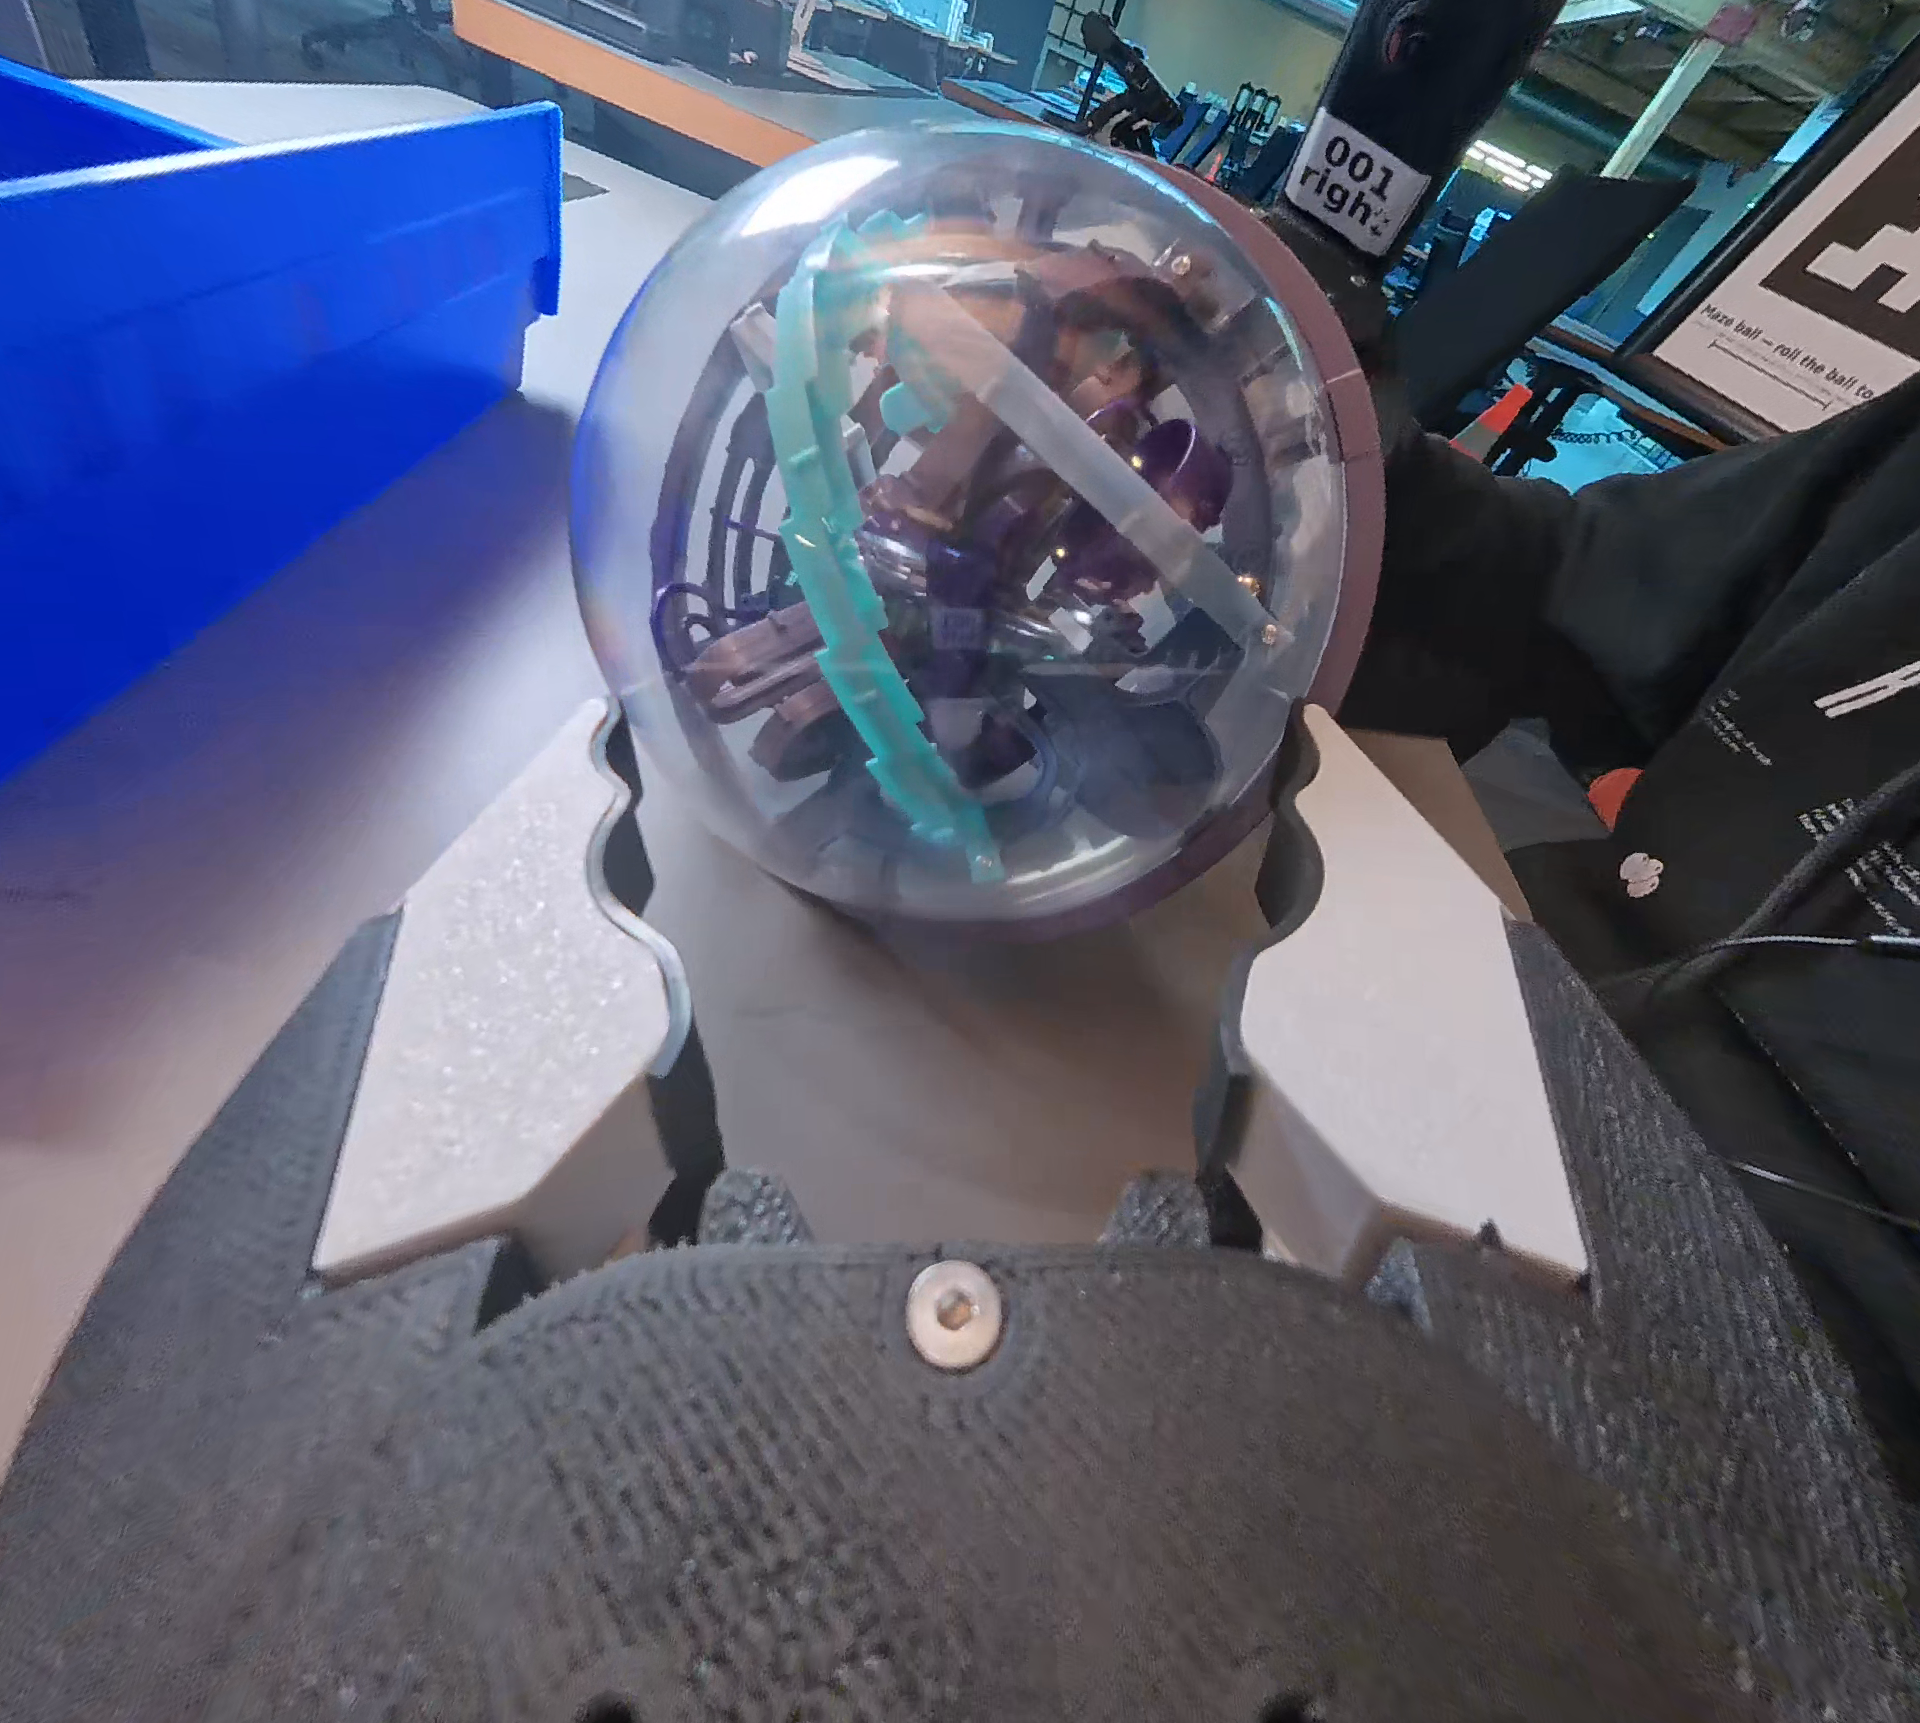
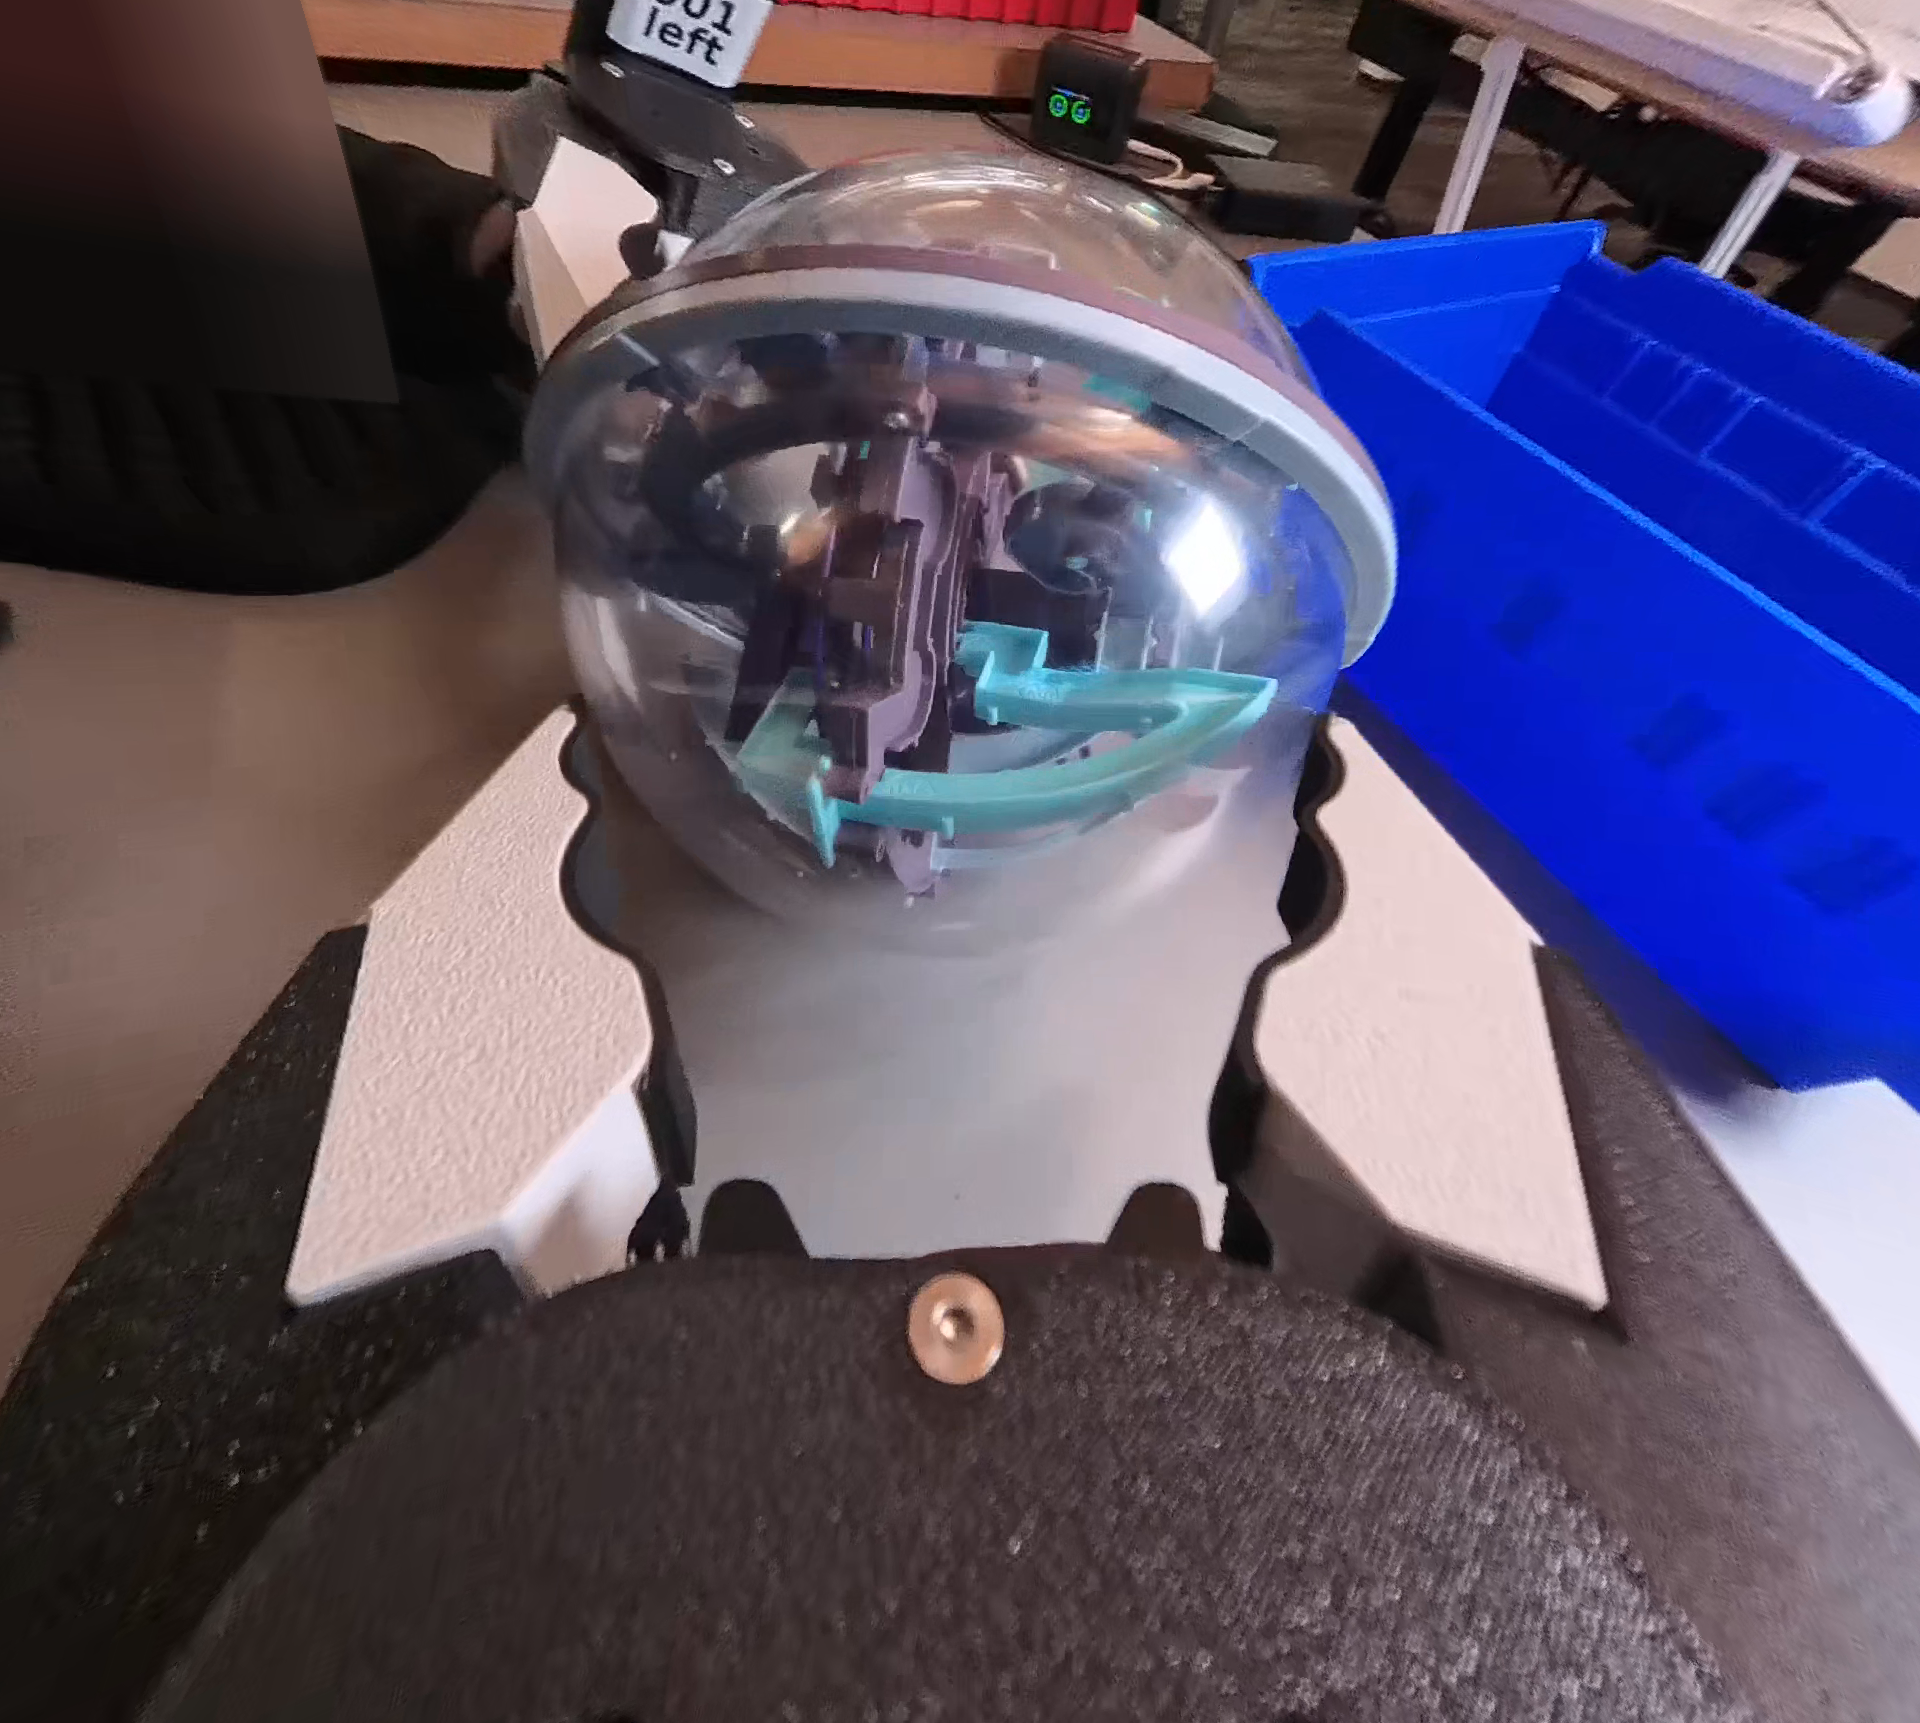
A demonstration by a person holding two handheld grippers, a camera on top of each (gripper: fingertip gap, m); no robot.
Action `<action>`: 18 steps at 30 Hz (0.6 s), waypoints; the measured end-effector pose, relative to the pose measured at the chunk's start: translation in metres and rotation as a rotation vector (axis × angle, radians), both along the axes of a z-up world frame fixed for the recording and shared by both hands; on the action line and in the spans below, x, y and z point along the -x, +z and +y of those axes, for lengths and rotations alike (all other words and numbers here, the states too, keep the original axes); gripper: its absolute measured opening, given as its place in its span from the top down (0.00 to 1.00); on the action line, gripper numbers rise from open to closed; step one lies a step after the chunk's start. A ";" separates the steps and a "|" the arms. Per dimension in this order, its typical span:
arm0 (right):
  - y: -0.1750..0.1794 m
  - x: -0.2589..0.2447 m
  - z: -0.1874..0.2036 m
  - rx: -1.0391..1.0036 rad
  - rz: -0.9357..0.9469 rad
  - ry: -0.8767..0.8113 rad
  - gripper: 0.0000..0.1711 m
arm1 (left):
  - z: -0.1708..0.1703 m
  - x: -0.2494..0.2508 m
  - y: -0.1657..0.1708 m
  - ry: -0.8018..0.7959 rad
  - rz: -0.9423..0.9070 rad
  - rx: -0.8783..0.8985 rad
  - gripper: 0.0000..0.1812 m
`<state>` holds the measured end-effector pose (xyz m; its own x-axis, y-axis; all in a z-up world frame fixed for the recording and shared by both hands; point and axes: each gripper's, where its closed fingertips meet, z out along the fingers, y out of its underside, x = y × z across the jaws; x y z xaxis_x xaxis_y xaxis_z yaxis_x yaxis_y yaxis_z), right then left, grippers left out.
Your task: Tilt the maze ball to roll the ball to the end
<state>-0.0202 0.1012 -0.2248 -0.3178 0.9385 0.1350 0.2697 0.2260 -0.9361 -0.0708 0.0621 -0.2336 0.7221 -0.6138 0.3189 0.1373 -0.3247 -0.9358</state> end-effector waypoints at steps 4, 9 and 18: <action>0.008 0.002 -0.005 -0.008 0.027 0.017 0.24 | -0.005 -0.003 -0.003 -0.025 0.009 0.039 0.34; 0.021 -0.003 -0.011 -0.012 -0.031 0.107 0.24 | -0.014 -0.017 -0.013 -0.107 0.015 0.136 0.36; 0.030 0.007 -0.023 -0.018 -0.154 0.262 0.24 | -0.014 0.001 -0.005 -0.028 0.226 -0.024 0.23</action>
